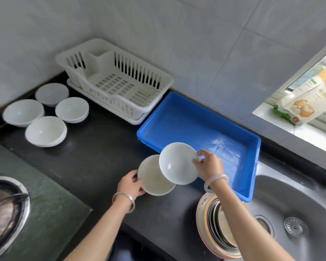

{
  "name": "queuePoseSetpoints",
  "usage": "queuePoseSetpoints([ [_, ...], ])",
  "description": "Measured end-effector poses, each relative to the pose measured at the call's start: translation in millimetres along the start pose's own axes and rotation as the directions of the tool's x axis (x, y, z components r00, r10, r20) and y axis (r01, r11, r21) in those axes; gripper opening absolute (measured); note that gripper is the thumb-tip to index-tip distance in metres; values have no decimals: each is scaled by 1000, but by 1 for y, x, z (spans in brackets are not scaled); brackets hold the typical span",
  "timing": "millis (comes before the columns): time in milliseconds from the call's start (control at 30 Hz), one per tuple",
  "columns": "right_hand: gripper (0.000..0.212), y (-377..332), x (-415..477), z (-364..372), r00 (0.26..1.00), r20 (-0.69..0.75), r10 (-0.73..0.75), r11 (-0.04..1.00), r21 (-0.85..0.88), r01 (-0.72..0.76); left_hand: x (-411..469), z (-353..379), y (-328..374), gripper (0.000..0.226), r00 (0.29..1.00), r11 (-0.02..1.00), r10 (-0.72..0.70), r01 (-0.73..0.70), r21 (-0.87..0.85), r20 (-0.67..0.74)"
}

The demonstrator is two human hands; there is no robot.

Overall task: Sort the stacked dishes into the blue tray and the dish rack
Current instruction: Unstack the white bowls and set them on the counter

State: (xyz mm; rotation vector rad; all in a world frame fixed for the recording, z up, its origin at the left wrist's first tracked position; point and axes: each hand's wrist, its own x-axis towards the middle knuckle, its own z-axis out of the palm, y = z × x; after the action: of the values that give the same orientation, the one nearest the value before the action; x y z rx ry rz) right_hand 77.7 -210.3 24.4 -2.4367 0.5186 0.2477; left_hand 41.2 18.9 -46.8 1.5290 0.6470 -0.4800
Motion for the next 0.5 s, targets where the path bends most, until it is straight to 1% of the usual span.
queuePoseSetpoints([
  [167, 11, -41, 18, 26, 999, 45, -28, 995, 95, 23, 12, -53, 13, 35, 989, 992, 22, -39, -116, -148],
  [300, 10, -79, 32, 52, 995, 79, -58, 987, 154, 45, 19, -96, 16, 39, 963, 977, -20, -38, -210, -270],
  [500, 14, -135, 54, 102, 982, 168, -84, 978, 202, 49, 33, -156, 17, 41, 910, 938, -86, -62, -340, -405],
])
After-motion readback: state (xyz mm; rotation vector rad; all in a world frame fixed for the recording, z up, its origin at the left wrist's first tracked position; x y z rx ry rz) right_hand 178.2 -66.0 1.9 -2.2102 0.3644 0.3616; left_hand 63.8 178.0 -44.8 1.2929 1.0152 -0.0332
